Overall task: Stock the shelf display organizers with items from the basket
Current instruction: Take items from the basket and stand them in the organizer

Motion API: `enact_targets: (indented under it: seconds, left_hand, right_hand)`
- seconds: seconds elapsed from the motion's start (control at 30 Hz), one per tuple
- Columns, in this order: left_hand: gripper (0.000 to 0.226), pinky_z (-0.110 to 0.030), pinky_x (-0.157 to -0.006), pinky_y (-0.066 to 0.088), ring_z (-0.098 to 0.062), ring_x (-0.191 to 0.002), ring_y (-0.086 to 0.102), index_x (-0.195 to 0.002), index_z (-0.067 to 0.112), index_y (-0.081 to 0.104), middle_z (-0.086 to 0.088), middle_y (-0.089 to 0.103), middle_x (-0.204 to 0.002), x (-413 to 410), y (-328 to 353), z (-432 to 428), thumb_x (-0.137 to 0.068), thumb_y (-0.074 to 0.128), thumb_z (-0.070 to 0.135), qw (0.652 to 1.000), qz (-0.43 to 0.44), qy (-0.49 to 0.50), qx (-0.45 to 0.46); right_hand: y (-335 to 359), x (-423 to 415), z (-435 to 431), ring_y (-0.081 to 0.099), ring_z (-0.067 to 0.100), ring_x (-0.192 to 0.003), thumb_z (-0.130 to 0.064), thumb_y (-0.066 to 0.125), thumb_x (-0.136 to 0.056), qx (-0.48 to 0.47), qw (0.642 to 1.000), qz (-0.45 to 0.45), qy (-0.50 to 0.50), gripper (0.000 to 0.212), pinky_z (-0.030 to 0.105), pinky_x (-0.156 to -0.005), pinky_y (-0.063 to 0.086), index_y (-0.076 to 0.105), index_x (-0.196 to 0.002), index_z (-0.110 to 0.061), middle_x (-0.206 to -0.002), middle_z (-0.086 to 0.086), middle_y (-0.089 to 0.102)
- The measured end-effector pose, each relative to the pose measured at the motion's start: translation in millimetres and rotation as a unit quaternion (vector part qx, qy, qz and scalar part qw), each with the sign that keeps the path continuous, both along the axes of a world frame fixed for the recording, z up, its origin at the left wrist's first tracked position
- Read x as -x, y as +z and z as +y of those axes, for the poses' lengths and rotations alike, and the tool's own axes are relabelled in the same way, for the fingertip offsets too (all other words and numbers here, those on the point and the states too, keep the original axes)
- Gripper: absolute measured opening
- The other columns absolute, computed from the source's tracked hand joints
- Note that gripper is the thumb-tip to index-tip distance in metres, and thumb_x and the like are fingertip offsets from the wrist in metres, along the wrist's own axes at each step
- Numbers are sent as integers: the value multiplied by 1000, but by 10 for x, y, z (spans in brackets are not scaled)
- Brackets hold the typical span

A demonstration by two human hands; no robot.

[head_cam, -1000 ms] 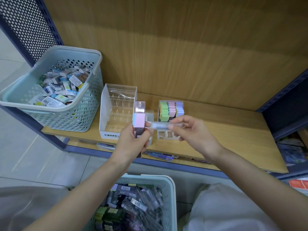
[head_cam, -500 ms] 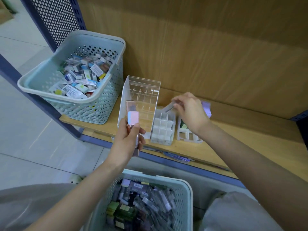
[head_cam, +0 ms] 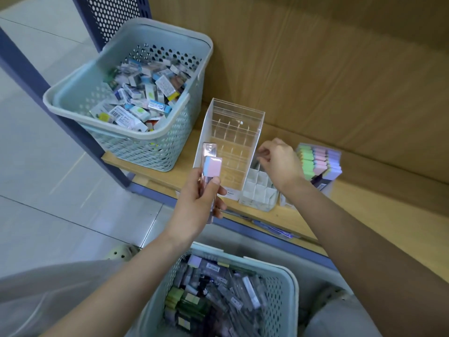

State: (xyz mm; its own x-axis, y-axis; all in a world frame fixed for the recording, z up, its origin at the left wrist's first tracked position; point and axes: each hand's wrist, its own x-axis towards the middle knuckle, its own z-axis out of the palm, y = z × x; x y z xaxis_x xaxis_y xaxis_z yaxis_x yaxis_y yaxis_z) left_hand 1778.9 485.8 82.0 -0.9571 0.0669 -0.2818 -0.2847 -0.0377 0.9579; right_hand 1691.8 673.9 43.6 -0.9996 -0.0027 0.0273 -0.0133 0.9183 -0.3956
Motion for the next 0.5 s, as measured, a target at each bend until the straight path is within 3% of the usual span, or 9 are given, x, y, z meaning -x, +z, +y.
enact_targets:
  seconds: [0.2, 0.33, 0.4, 0.5]
  left_hand:
    - [6, -18, -43, 41, -9, -52, 54, -102, 16, 46, -2, 59, -78, -5, 17, 7, -99, 42, 17, 1000, -5, -9, 9]
    - [11, -22, -43, 36, -14, -49, 50, -102, 18, 47, -2, 57, -72, -12, 50, 24, -98, 39, 12, 998, -62, -7, -4]
    - [16, -26, -50, 30, -20, -52, 45, -92, 19, 47, -2, 55, -64, -29, 58, 36, -95, 37, 8, 995, -97, -5, -21]
    - [14, -28, -51, 30, -20, -54, 45, -89, 20, 46, -1, 56, -66, -91, 95, 77, -98, 39, 12, 995, -89, -36, -1]
  right_hand:
    - [-7, -19, 2, 58, 27, -97, -7, 49, -94, -46, 999, 13, 3, 25, 41, -77, 51, 61, -116, -9, -112, 8, 55]
    - [61, -124, -1, 46, 27, -110, -2, 47, -93, -112, 993, 28, 24, 39, 38, -86, 44, 52, -130, -10, -118, 9, 49]
    - [215, -255, -29, 46, 26, -112, -7, 46, -95, -64, 996, 57, 20, 37, 35, -88, 42, 46, -132, -9, -121, 10, 46]
    - [524, -514, -95, 52, 14, -101, -16, 45, -98, 67, 992, 94, 49, 27, 28, -84, 45, 51, -123, -11, -116, 3, 49]
